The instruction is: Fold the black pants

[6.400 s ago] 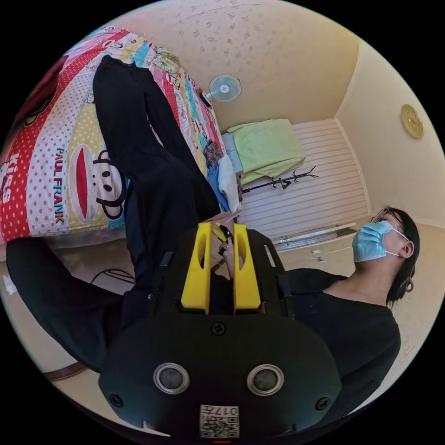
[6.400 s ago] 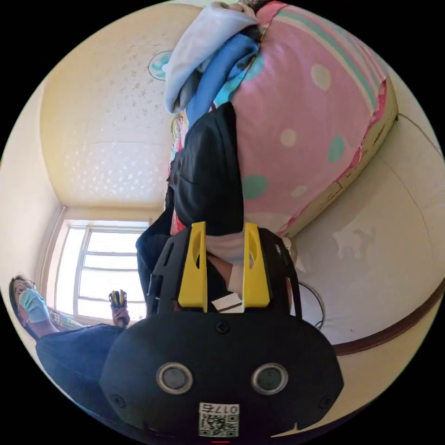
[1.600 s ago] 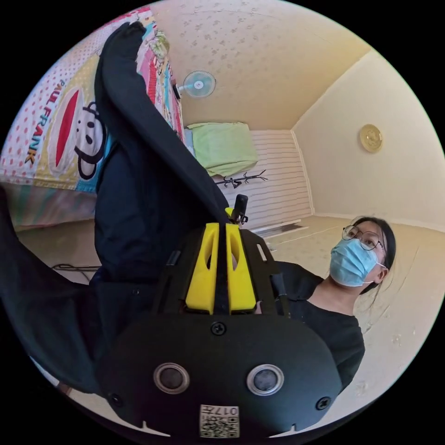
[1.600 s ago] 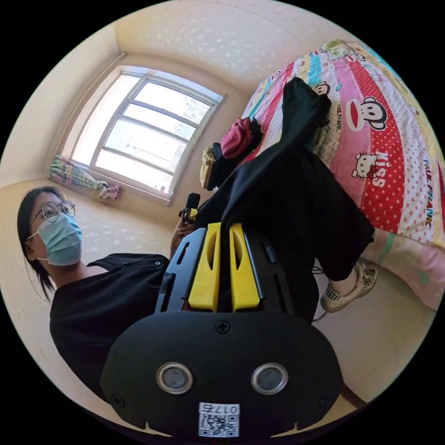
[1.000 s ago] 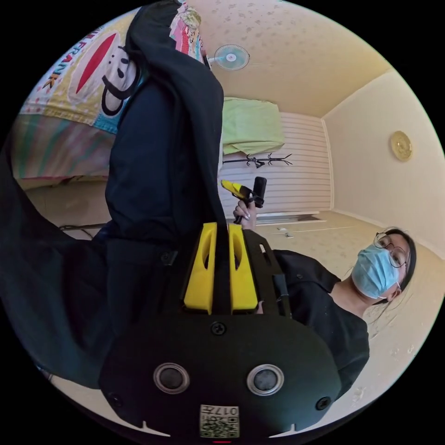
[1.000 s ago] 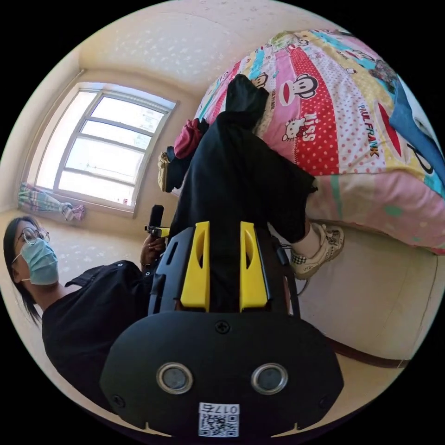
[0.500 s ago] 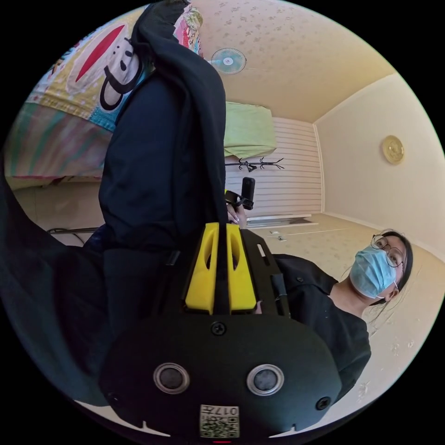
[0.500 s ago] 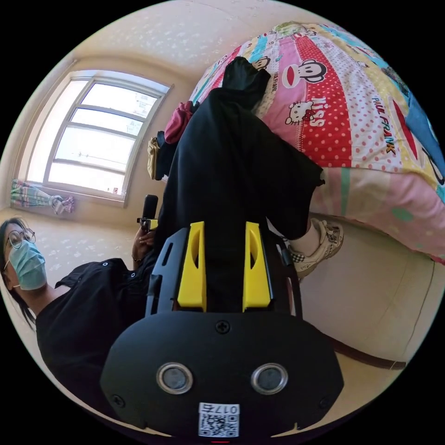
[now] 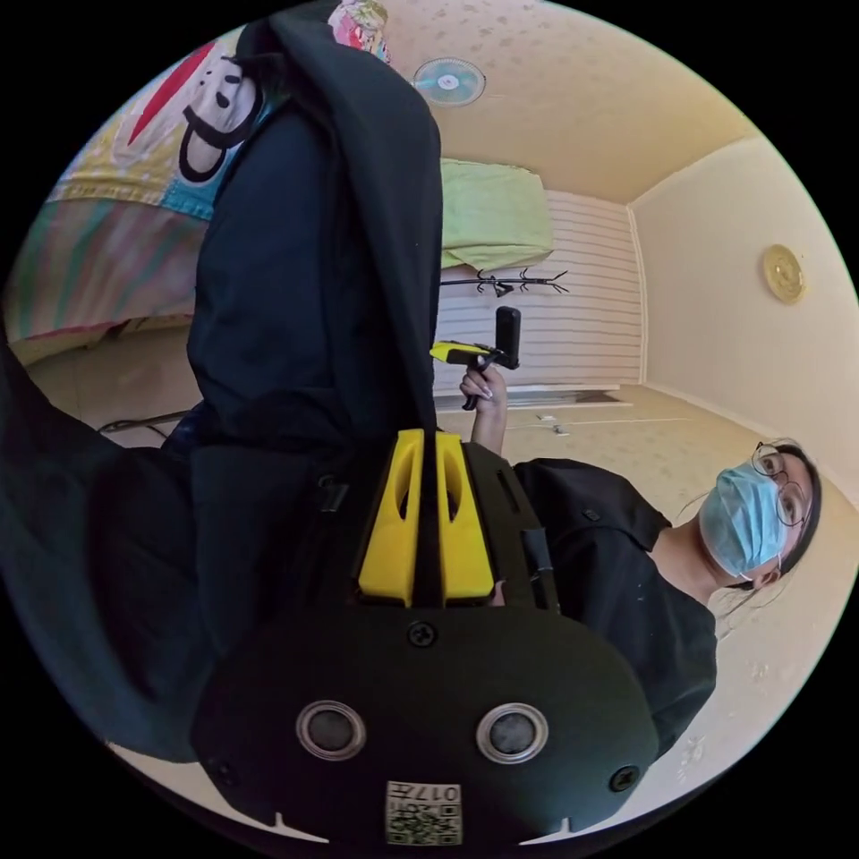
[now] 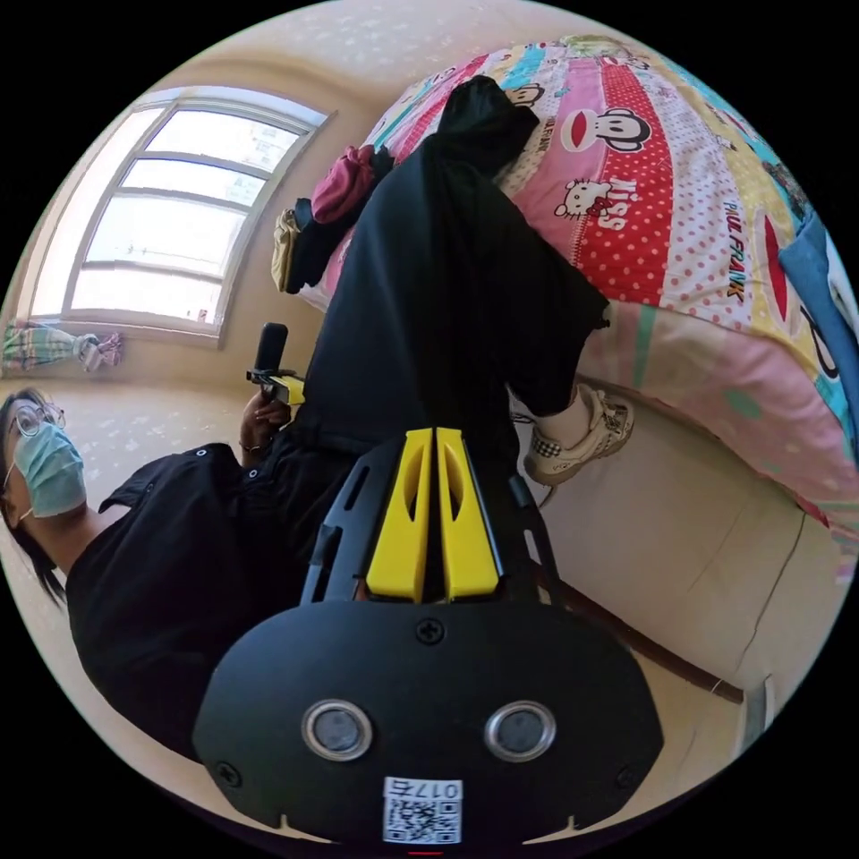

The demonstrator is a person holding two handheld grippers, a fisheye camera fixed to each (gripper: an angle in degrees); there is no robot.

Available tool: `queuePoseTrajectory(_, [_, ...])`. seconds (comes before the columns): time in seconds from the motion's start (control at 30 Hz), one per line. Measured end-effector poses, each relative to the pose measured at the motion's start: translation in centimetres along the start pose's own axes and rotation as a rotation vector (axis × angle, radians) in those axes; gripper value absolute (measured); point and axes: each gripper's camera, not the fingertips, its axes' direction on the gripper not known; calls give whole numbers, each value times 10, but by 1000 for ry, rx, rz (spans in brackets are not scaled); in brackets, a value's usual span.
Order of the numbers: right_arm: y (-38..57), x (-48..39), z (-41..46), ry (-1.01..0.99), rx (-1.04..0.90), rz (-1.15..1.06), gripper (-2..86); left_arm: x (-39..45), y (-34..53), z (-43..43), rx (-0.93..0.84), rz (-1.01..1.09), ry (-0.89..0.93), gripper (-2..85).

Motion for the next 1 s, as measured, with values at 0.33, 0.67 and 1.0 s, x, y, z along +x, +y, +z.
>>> queuePoseTrajectory(0.33, [-68,12,-12,37,-82,68,58,1,-9,-58,148,-89,-71,158])
queuePoseTrajectory(0.67, [-211,74,-84,-511,179,30,134,-46,-123,-100,373,-137,295,230])
queuePoseTrajectory(1.0, [-344,152,-35,-619,-10,178,192,-56,-171,-57,426,-173,259,244])
